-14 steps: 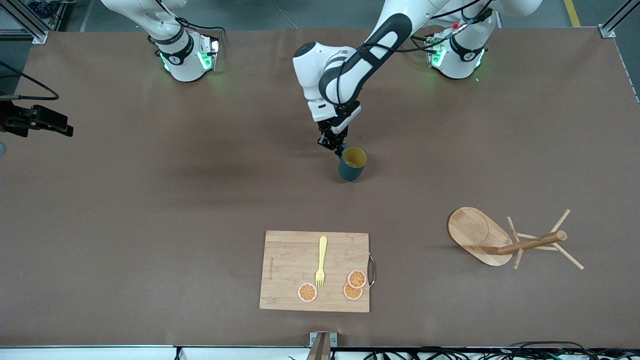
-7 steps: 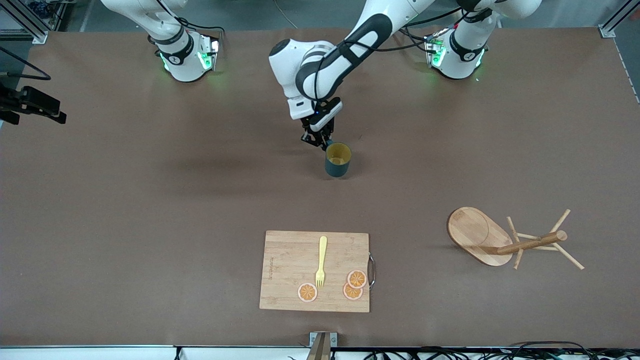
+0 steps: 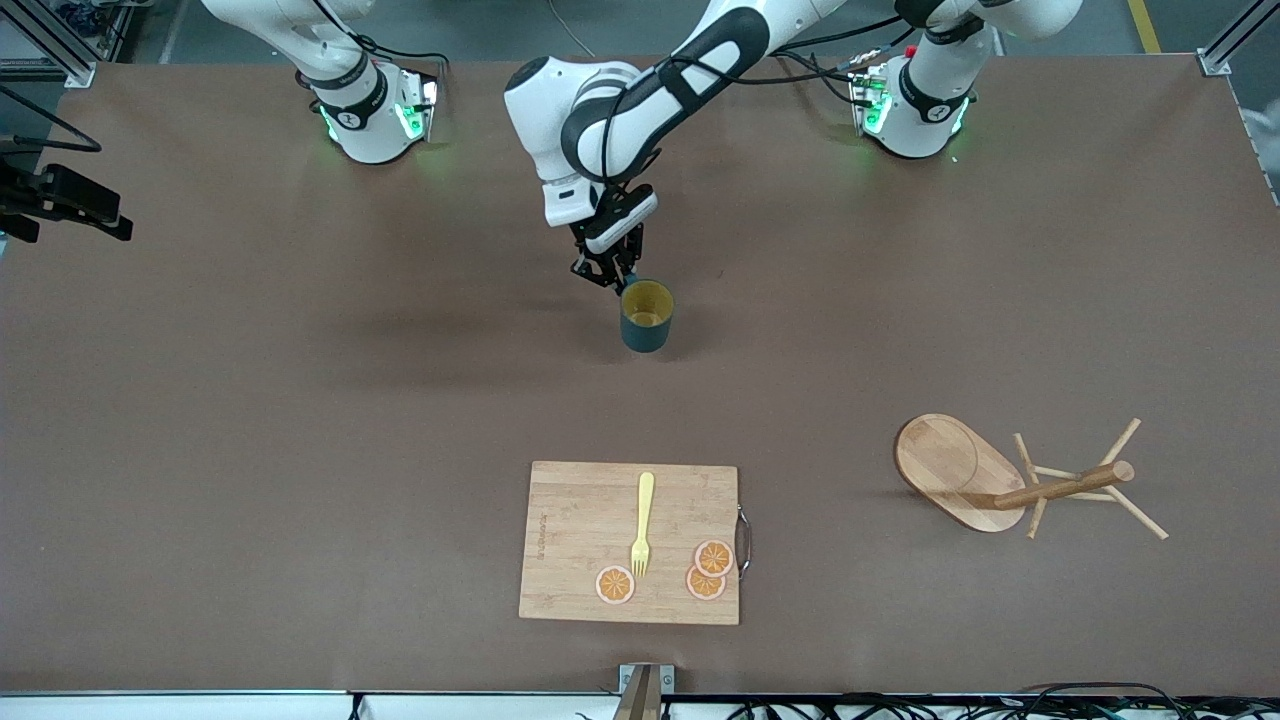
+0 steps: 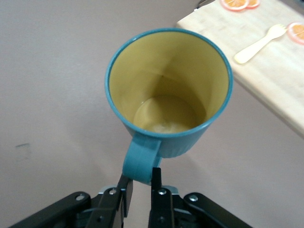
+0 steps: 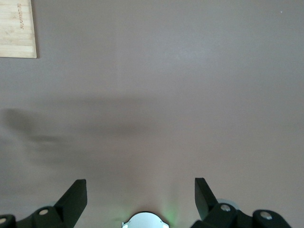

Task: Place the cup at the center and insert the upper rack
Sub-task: 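Lift the mug with the left gripper and carry it to the mug tree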

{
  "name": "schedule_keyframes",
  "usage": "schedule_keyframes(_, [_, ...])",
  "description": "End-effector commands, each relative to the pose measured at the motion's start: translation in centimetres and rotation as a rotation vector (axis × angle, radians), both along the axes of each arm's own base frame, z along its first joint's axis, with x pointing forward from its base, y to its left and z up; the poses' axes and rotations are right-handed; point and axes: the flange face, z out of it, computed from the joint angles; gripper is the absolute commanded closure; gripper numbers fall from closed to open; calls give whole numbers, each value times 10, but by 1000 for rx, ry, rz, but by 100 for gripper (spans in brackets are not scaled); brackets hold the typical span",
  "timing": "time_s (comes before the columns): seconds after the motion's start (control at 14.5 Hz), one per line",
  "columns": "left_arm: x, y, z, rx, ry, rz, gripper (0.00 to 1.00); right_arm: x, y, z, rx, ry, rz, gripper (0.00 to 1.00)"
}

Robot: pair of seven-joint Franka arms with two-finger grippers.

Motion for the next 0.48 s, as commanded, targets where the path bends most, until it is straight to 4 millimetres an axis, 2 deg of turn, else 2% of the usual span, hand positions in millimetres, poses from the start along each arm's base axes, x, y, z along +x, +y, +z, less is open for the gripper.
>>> schedule_keyframes(0.0, [17,-13,43,-38,-7,-4,100,-17,0,14,0,-22,0,0])
schedule_keyframes(0.14, [30,-11,90,-79,0,-27,100,-24,-1,21,2,-24,-2,0])
schedule_keyframes(0.35, [69,18,164,-139,38,-52,100,-32,2,30,4,-31,3,0])
schedule_keyframes(0.41, [86,34,184,-158,52,-44,100,-32,2,30,4,-31,5,0])
